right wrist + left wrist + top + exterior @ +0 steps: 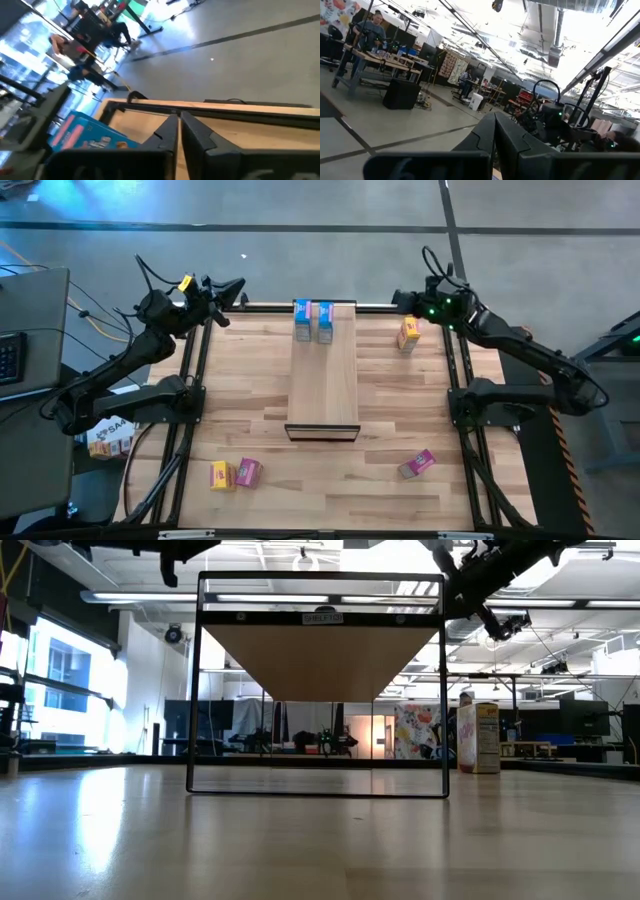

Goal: Stack cereal on shelf
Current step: Put the top yellow cereal box on the shelf

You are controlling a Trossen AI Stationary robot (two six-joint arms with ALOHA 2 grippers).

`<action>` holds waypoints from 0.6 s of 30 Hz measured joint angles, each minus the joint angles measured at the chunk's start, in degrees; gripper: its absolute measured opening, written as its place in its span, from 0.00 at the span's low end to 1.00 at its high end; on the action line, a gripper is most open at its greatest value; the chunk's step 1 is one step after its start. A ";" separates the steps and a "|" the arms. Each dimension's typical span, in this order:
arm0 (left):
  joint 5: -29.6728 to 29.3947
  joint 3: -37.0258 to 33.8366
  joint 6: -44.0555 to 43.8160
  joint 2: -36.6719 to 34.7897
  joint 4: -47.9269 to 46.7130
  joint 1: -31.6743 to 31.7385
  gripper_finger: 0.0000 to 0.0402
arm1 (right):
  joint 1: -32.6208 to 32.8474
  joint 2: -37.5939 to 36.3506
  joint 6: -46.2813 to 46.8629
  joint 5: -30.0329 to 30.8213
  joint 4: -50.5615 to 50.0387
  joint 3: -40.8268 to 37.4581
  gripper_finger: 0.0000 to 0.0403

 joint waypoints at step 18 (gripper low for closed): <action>-0.04 0.02 1.92 0.00 0.02 0.00 0.00 | -2.79 20.38 -21.55 11.11 -42.27 28.20 0.86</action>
